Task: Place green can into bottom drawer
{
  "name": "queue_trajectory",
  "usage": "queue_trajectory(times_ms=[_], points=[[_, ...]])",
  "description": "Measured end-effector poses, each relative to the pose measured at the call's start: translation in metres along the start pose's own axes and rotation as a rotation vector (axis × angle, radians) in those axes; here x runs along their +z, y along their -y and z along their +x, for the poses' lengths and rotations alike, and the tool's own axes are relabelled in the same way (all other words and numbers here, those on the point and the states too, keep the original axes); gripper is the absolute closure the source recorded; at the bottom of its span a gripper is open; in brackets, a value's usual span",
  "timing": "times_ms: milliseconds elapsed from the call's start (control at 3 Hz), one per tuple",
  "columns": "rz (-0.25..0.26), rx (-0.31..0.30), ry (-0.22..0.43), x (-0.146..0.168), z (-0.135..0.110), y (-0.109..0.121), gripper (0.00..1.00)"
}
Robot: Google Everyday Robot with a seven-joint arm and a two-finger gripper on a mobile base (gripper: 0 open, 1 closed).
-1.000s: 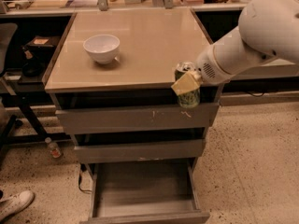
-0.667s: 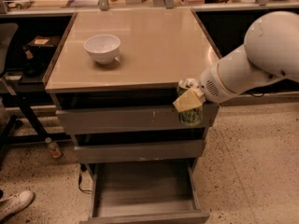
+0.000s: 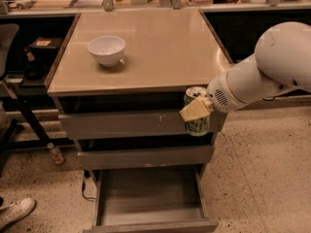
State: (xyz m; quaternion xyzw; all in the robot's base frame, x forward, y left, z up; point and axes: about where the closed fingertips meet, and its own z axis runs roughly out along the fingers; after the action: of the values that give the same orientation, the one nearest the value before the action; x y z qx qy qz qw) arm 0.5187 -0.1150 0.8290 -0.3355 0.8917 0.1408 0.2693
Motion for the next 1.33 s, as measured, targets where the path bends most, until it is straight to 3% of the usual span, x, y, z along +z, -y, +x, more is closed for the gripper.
queue_trajectory(times_ms=[333, 667, 1000, 1333], points=[[0.047, 0.081, -0.022, 0.019, 0.034, 0.002, 1.0], [0.075, 0.23, -0.085, 0.062, 0.094, 0.002, 1.0], [0.082, 0.352, -0.124, 0.1, 0.137, -0.001, 1.0], [0.082, 0.35, -0.123, 0.099, 0.137, -0.001, 1.0]])
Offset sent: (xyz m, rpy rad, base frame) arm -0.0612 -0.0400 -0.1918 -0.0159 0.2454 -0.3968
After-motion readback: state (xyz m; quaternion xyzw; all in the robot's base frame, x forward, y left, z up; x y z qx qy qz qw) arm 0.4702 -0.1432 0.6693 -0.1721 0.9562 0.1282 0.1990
